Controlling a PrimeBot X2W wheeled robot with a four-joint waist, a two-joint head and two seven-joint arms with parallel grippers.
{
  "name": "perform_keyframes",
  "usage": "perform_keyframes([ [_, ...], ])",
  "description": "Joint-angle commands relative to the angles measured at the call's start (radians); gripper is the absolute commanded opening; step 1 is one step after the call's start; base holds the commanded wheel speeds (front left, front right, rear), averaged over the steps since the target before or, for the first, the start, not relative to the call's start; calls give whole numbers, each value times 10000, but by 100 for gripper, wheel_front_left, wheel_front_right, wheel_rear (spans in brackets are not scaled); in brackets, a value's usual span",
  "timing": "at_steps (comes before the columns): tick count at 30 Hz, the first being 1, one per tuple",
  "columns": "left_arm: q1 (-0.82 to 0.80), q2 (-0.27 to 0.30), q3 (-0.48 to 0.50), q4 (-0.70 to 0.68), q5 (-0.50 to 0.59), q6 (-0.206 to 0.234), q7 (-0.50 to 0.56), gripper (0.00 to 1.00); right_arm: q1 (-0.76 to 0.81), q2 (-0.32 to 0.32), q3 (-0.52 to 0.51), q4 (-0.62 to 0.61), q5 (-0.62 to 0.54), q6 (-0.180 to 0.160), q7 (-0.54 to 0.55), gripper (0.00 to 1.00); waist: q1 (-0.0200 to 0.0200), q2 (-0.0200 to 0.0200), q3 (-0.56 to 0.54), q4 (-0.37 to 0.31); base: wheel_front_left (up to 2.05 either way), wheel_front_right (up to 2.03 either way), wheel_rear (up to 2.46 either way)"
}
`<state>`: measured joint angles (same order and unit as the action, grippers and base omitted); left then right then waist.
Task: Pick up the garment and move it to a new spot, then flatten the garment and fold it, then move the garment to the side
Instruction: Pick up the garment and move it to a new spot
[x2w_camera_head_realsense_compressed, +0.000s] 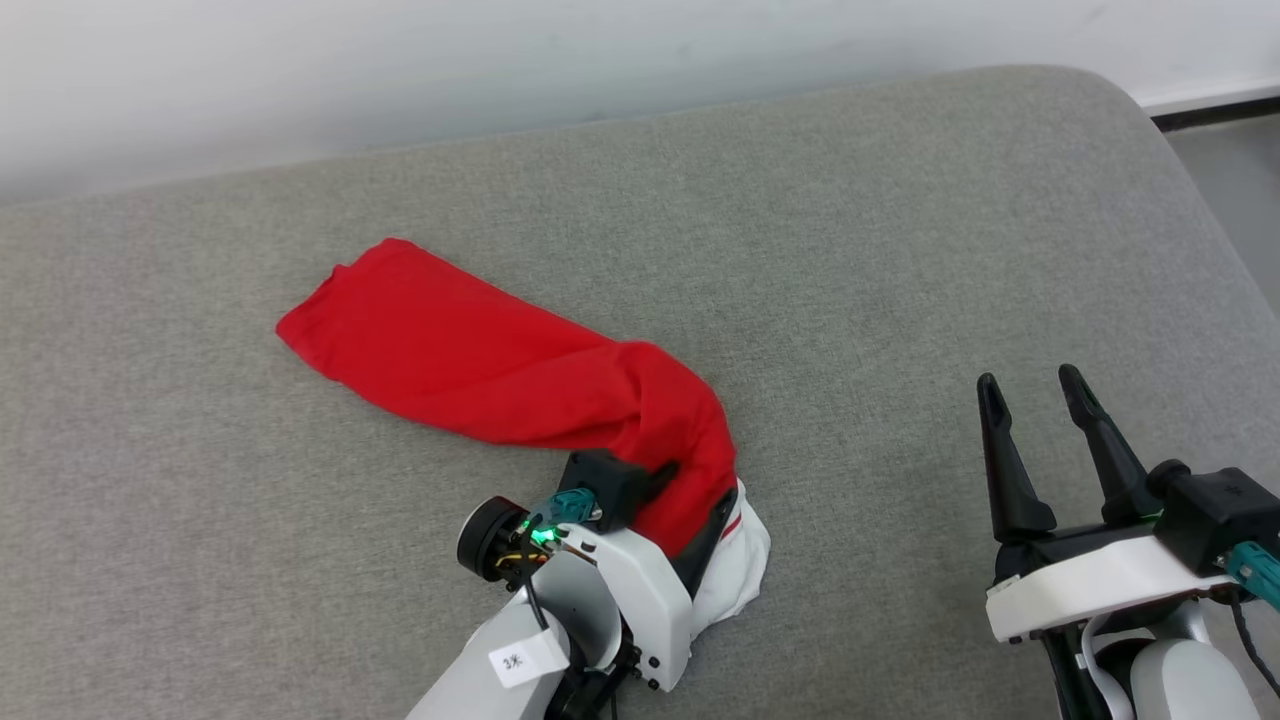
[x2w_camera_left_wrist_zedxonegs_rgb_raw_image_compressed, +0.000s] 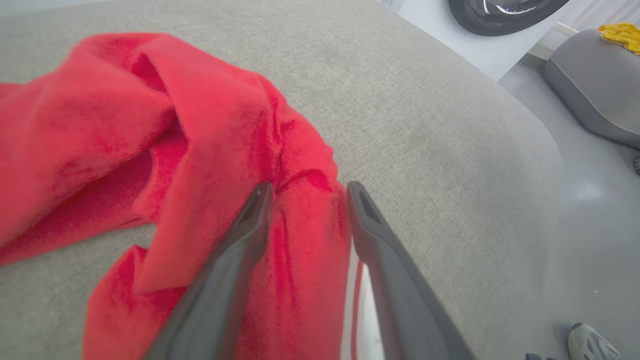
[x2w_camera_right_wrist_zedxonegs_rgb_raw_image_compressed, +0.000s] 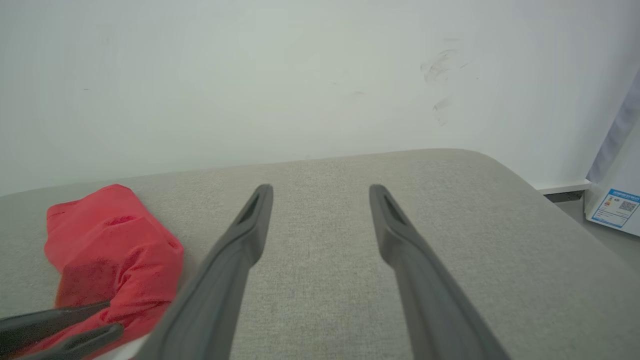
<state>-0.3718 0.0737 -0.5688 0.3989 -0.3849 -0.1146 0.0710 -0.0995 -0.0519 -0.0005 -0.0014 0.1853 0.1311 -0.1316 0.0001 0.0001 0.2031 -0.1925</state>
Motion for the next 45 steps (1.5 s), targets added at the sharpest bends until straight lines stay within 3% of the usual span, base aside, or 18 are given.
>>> perform_keyframes([
  [1,78,20,32,-12,-12,-15,-236,100,3,25,5,13,-16,-6,-29,100,-1,-1,-116,99,0,0,0],
  [9,404,-49,175,-431,169,363,-2217,100,326,24,32,-5,-119,-6,147,100,-1,-1,-766,613,0,0,0],
  [15,684,101,791,-857,123,977,-2987,100,603,24,23,-161,-95,-6,349,100,-1,-1,-1114,949,0,0,0],
  [23,1144,761,1835,-1306,82,1766,-3249,100,928,23,-38,-369,-140,-6,584,100,-1,-1,-1430,1281,0,0,0],
  [31,1942,1430,2762,-1712,-80,2287,-3323,100,1287,23,-178,-477,-211,-6,815,100,-1,-1,-1798,1441,0,0,0],
  [45,3263,1875,3196,-2358,-223,2525,-3358,100,1906,23,-378,-628,-349,-6,1210,100,-1,-1,-2211,1531,0,0,0],
])
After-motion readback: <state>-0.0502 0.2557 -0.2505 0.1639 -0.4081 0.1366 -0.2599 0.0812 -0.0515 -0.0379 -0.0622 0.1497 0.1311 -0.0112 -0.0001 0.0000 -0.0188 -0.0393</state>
